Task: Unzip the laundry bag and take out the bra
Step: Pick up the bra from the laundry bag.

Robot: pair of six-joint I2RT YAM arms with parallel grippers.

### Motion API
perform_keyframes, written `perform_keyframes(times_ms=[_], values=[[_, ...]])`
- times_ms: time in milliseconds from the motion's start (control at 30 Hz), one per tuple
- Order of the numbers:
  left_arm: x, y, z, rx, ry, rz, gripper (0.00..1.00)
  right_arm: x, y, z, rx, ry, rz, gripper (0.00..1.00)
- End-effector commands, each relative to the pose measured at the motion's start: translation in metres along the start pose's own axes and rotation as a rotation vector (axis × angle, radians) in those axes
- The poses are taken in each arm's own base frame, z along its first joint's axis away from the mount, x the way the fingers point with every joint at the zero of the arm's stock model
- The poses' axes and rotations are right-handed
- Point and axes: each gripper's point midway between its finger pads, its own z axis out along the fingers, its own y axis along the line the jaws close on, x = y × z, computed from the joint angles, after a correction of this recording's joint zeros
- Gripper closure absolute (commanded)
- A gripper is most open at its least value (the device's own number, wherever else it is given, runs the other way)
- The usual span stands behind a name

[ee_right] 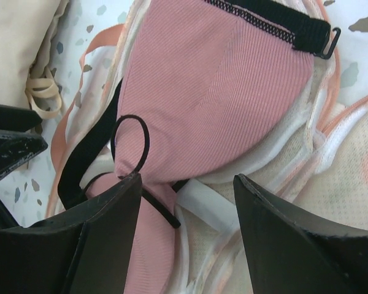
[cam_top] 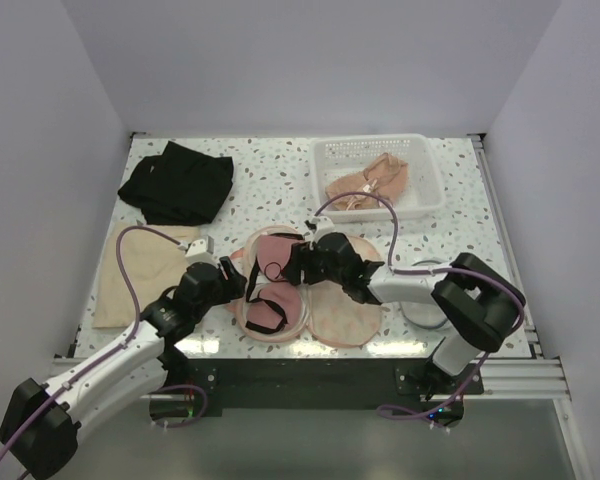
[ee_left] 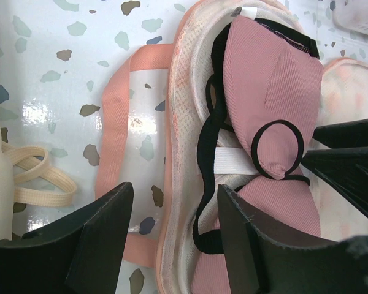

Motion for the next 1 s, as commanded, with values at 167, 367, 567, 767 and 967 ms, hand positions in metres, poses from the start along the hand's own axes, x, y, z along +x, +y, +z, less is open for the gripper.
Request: perform_keyframes(times_ms=[167,367,567,767,967], values=[[-0.020,-0.010,-0.005,0.017,-0.057,-0.002,0.38,-0.039,0.016,0.023,-0.039,-0.118,0.055,0.37],[-0.021,-0.009,-0.007,0.013,-0.062,-0.006,0.38,-0.036,0.005,0.031,0.006,-0.117,0.081,0.40],[-0.021,-0.008,-0.007,0.010,-0.063,-0.004,0.38,-0.033,-0.008,0.034,0.075,-0.117,0.108,0.45],[-0.021,-0.008,-0.007,0.011,-0.064,-0.008,0.38,-0.033,-0.005,0.042,0.070,-0.086,0.064,0.91],[-0.024,-0.009,-0.009,0.014,-0.075,-0.010,0.37,-0.058,0.011,0.029,0.037,-0.136,-0.015,1.00]])
